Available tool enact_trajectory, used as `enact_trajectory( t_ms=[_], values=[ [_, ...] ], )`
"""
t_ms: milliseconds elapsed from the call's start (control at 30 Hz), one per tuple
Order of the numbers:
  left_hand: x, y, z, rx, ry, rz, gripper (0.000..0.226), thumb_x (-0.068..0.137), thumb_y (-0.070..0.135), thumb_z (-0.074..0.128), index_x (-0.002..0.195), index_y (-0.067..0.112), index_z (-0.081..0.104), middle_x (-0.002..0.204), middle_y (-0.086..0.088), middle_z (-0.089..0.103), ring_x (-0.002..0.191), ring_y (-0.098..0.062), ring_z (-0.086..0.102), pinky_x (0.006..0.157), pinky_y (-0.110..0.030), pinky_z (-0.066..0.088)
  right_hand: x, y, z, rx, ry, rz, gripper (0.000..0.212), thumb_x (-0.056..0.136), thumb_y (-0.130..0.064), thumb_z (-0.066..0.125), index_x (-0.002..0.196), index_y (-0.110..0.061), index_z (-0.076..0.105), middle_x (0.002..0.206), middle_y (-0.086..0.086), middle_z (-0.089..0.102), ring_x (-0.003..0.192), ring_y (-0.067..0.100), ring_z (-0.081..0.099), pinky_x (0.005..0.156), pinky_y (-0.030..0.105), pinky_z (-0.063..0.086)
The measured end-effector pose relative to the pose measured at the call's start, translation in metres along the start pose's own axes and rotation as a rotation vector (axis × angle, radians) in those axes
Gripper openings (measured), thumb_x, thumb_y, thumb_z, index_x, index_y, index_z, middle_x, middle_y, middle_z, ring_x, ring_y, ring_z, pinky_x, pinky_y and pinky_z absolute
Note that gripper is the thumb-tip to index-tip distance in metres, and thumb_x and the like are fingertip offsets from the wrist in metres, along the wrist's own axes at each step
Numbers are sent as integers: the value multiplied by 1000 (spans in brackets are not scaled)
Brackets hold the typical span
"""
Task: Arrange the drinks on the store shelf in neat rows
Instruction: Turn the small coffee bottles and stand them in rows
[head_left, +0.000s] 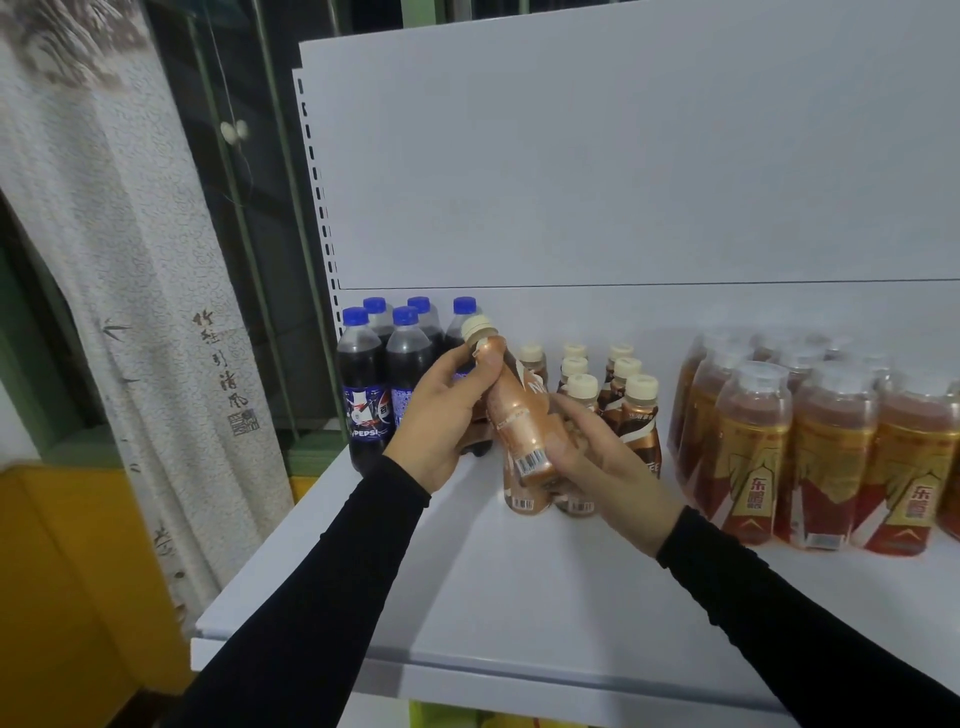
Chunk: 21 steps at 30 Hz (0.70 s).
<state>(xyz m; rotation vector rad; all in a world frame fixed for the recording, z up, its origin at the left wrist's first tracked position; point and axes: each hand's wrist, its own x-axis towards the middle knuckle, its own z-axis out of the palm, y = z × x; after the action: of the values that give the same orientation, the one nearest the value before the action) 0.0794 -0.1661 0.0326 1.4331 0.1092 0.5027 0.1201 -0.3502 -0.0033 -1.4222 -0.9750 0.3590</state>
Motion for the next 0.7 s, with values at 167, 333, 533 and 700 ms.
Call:
enact_trajectory(
  t_ms=[167,333,533,700],
  values=[
    [1,3,1,-125,84,-137,40,94,40,66,120,8,67,108,-13,72,92,-23,71,71,-38,60,4,-1,0,-302,-13,-112,97,68,-39,86,142,-55,24,131,-40,42,119,-3,56,95,28,54],
    [-4,3,5,-290,84,-312,31,96,32,65,108,3,68,81,-13,72,63,-20,72,48,-30,57,9,-5,5,-385,152,-234,77,71,-40,83,131,-53,37,115,-39,56,113,-3,59,95,27,54],
    [-2,3,3,-365,84,-432,35,96,34,64,88,0,68,68,-14,71,53,-23,70,39,-29,54,15,-23,13,-355,194,-283,60,70,-46,78,123,-43,49,105,-27,68,102,-2,65,84,16,53],
    [-1,2,-2,-403,62,-482,37,92,33,69,90,-3,70,80,-17,72,62,-25,72,50,-33,60,21,-22,14,-350,183,-265,64,77,-32,81,134,-28,51,103,-15,72,96,-1,68,80,14,53]
  ],
)
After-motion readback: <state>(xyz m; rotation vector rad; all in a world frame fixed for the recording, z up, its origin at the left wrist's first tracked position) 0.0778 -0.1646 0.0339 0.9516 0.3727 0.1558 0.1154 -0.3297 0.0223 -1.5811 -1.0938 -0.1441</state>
